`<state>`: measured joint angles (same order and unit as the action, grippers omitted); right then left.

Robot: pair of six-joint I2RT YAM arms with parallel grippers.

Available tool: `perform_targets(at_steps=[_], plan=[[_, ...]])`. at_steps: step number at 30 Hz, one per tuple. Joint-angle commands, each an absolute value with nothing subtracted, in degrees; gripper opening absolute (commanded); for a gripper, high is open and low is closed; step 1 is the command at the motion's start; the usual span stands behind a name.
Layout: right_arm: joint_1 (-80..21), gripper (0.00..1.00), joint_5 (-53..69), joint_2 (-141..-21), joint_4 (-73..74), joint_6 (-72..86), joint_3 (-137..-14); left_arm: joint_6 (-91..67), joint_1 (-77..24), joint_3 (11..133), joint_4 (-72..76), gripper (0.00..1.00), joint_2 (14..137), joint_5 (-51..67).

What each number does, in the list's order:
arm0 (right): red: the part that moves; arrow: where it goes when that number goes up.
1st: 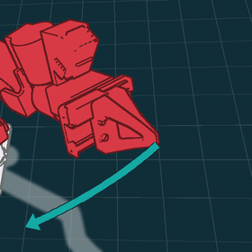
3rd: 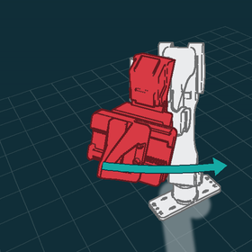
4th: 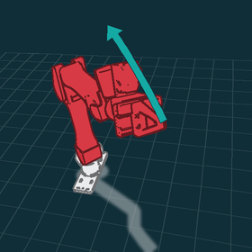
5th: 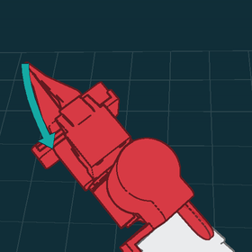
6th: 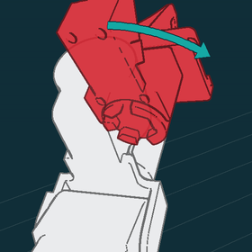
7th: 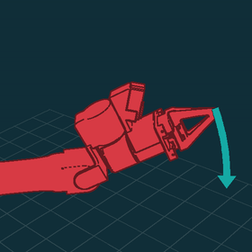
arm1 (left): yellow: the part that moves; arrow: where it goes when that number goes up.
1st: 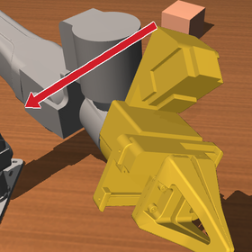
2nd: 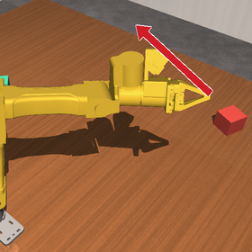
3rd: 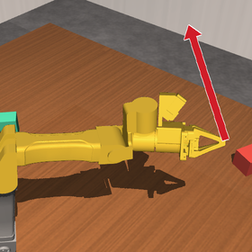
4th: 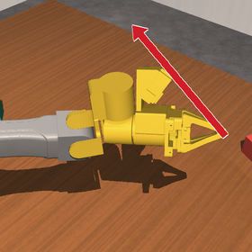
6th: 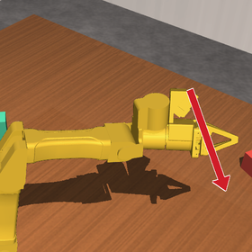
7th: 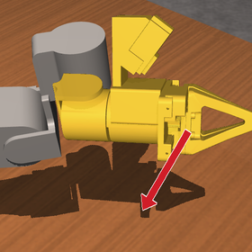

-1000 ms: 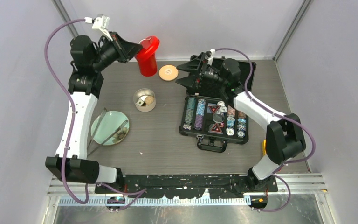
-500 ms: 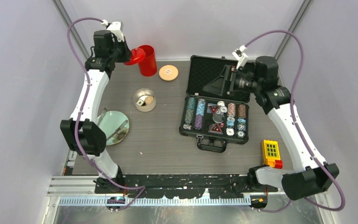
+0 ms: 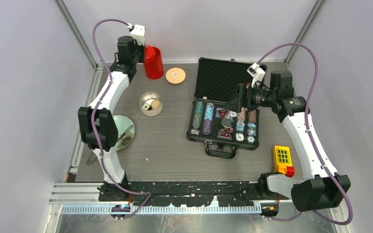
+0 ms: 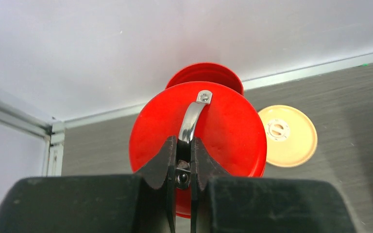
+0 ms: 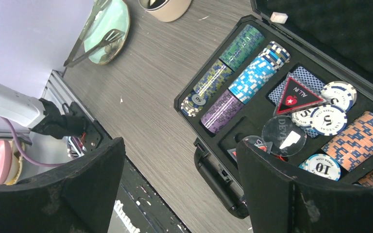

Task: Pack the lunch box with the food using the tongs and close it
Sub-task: Close the box lid on the packing box.

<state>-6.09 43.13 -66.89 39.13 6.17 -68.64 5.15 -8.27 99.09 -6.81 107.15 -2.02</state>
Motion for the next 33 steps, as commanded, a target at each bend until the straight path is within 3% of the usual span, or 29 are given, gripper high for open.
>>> perform_targets(at_steps=[1, 20, 33], plan=[[-4.99, 0.89, 45.08, -66.86, 38.24, 4.17, -69.51, 9.63, -8.79, 102.42, 5.45, 0.0, 111.51, -5.84], [-4.13, 0.89, 45.99, -66.97, 38.85, 4.61, -69.09, 4.43, -8.79, 118.67, 1.75, 0.0, 127.62, -6.26], [-3.66, 0.89, 46.95, -67.04, 38.76, 5.19, -69.17, 4.34, -8.79, 117.91, 0.18, 0.0, 130.07, -7.05]])
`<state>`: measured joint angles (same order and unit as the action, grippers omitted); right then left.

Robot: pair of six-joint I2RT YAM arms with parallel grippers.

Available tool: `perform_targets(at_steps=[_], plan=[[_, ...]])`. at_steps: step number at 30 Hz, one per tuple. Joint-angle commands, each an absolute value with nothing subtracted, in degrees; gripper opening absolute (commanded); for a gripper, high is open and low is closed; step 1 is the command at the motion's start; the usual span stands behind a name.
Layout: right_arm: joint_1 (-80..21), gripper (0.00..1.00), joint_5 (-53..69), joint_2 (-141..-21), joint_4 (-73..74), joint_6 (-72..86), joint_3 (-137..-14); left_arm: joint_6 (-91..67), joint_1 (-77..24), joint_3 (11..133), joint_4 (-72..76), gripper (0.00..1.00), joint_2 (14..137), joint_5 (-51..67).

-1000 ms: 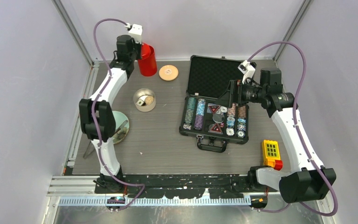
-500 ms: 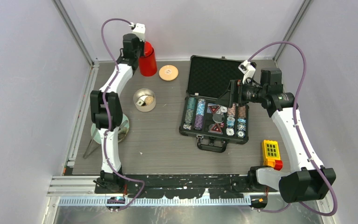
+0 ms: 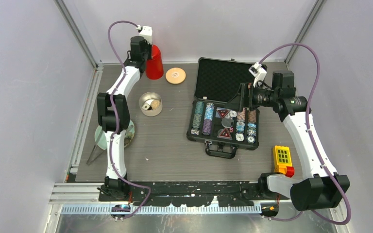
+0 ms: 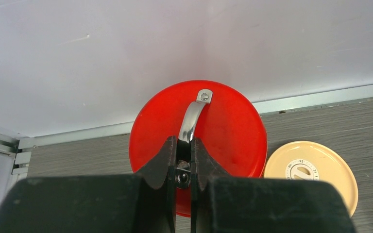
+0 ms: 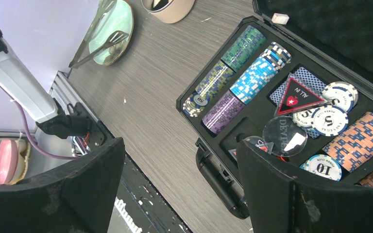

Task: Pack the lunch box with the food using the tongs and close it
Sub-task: Close the box lid on the packing box.

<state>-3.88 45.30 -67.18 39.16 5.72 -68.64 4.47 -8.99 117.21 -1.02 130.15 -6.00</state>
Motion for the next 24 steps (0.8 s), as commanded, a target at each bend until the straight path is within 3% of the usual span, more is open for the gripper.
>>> perform_targets(at_steps=[1, 24], plan=[[-3.61, 0.89, 47.06, -67.01, 38.76, 5.24, -69.15, 4.4, -8.84, 117.69, 0.25, 0.0, 130.08, -6.81], [-3.6, 0.89, 47.26, -68.15, 38.36, 5.79, -69.24, 4.79, -9.29, 121.29, -2.06, 0.0, 133.76, -4.6]])
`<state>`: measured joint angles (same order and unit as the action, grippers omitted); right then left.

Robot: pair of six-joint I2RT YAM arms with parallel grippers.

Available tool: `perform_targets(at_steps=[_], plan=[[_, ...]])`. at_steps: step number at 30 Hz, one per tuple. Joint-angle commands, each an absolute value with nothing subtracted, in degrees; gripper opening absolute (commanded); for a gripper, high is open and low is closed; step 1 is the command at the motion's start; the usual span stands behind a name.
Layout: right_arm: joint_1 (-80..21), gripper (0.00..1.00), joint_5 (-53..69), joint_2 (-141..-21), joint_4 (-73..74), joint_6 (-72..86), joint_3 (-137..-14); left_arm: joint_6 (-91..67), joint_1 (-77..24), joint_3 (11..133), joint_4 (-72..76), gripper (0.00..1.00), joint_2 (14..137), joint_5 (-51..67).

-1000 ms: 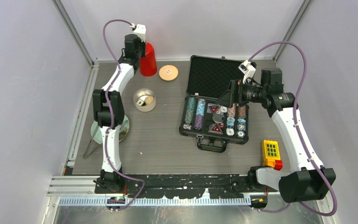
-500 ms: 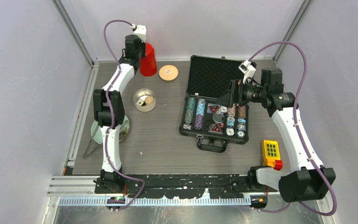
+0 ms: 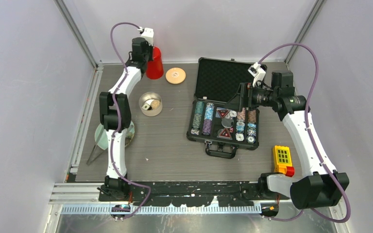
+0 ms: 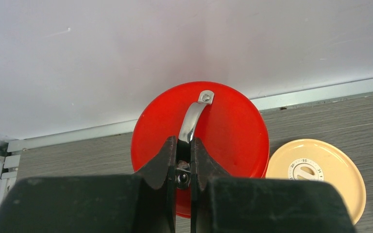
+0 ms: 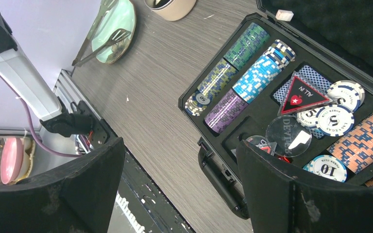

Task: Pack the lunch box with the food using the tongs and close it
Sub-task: Close the box lid on the packing box.

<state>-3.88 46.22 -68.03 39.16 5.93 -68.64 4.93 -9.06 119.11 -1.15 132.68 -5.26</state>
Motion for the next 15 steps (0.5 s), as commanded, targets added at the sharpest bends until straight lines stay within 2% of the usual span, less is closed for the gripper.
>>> perform_targets(at_steps=[1, 10, 15], plan=[[-3.61, 0.89, 47.25, -68.26, 38.34, 5.76, -69.25, 4.74, -9.31, 121.2, -2.35, 0.0, 133.7, -4.6], [-3.67, 0.89, 47.73, -68.37, 38.32, 5.98, -69.33, 6.31, -9.32, 115.6, -1.23, 0.0, 131.46, -5.27], [-3.69, 0.89, 47.89, -68.33, 38.32, 6.19, -69.52, 5.8, -9.32, 115.33, -2.48, 0.08, 130.29, -5.71]])
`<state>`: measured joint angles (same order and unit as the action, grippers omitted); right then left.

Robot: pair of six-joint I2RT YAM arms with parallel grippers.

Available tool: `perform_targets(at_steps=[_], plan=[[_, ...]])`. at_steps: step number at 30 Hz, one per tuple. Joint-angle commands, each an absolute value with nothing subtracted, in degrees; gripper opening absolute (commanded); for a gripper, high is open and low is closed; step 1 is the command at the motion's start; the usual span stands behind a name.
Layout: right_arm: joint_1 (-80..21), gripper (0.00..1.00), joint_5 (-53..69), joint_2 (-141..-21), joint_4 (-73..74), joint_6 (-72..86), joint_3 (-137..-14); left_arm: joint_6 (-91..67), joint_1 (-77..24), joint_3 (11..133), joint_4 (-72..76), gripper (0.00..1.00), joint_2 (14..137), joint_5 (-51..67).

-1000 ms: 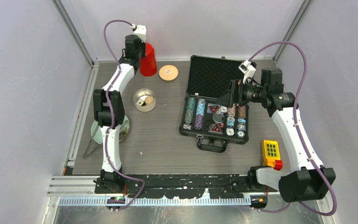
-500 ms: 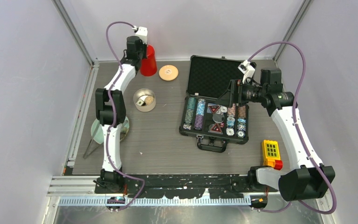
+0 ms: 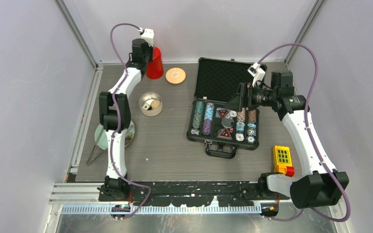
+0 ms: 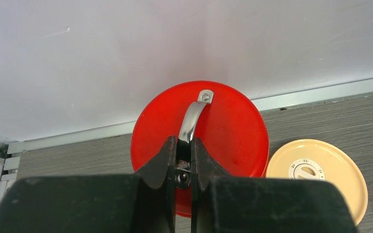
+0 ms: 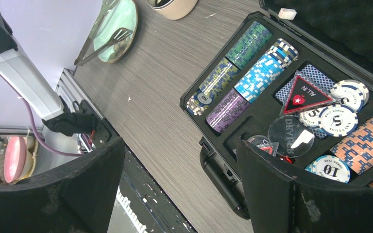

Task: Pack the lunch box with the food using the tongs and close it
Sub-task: Close the box lid on the packing box, then move the packing box to the center of the board.

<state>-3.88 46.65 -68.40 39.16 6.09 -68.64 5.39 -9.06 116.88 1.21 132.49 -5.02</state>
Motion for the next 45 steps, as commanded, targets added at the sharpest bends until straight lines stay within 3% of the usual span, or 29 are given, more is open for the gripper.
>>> perform_targets(at_steps=[1, 7, 26, 45], plan=[[-3.61, 0.89, 47.83, -68.37, 38.28, 6.29, -69.52, 5.8, -9.32, 115.4, -2.62, 0.1, 130.01, -5.88], [-3.6, 0.89, 47.83, -68.23, 38.01, 6.75, -69.61, 5.89, -9.32, 115.78, -4.18, 0.16, 128.69, -5.82], [-3.69, 0.89, 48.23, -67.16, 37.88, 7.23, -69.79, 6.55, -9.33, 113.81, -12.55, 0.11, 125.12, -4.09], [-3.61, 0.89, 48.62, -65.51, 37.17, 8.25, -69.43, 5.8, -15.5, 96.04, -13.8, 0.09, 112.45, 2.34]])
